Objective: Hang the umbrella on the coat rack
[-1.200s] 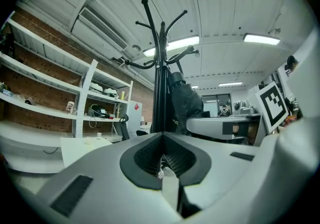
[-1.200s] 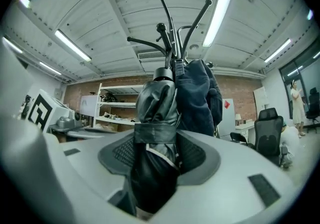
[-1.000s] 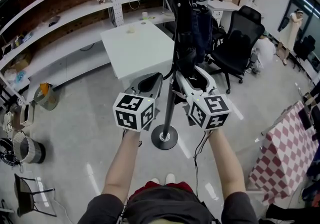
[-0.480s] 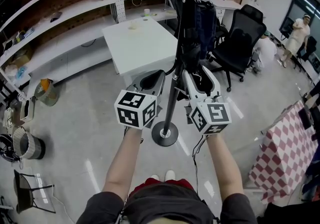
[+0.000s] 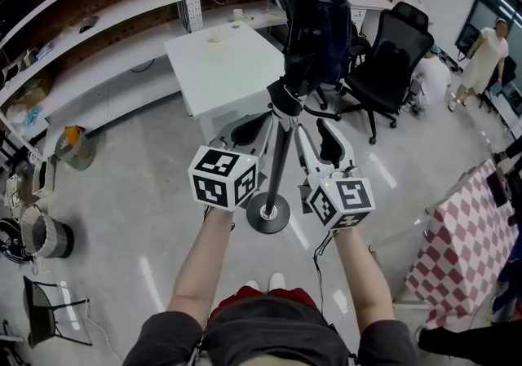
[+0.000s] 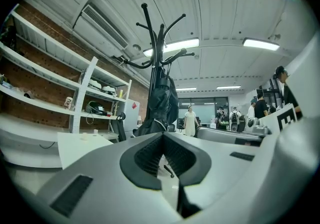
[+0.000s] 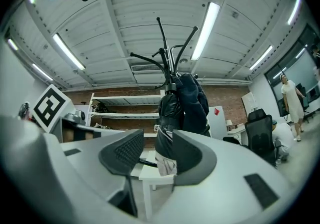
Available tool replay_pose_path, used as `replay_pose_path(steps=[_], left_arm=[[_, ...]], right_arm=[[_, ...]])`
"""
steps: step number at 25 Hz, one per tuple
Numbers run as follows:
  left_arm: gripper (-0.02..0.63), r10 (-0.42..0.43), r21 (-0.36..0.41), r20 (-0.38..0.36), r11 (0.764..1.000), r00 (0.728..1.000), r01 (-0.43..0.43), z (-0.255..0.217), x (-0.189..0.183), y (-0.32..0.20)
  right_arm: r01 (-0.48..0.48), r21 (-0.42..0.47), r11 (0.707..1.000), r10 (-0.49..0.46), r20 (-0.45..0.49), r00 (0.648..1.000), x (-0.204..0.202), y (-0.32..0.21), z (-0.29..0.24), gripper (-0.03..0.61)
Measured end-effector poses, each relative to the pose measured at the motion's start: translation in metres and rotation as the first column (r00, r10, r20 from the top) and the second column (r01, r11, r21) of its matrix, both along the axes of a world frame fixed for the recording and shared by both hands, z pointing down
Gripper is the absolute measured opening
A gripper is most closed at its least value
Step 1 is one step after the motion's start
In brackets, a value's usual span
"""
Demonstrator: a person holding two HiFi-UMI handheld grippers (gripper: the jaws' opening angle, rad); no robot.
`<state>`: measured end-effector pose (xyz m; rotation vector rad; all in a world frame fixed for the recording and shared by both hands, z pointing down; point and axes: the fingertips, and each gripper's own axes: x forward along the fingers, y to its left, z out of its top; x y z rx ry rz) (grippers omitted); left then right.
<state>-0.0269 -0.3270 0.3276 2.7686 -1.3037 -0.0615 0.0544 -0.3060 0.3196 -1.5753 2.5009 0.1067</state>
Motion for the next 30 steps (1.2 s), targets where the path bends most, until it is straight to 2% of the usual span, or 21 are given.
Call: replay_pose_path(steps=[3, 9, 17, 30], left_arm=[[0.011, 0.004, 0.001, -0.002, 1.000, 1.000, -0.004, 0.002, 0.002, 0.005], [0.011, -0.006, -0.007, -0.025, 1.000, 1.000, 0.006, 0.011, -0.004, 0.017], [0.011, -0.022, -0.015, -0.058, 1.000, 0.998, 0.021, 0.024, -0.010, 0.036], [0.011, -0.066, -0.013, -0.052, 0.998, 0.996, 0.066, 0.039, -0.024, 0.067]], right_arm=[[0.014, -0.019, 1.000, -0.014, -0.006, 1.000, -0.004, 0.006, 0.008, 0.128], [0.009, -0.053, 0.999, -0.011, -0.028, 1.000, -0.006, 0.015, 0.020, 0.040], [0.036, -0.103, 0.994, -0.039, -0.030, 0.999, -0.008, 0.031, 0.033, 0.018], [0.046, -0.181, 0.982, -0.063, -0.089, 0.994, -0.013, 0.065, 0.055, 0.018]])
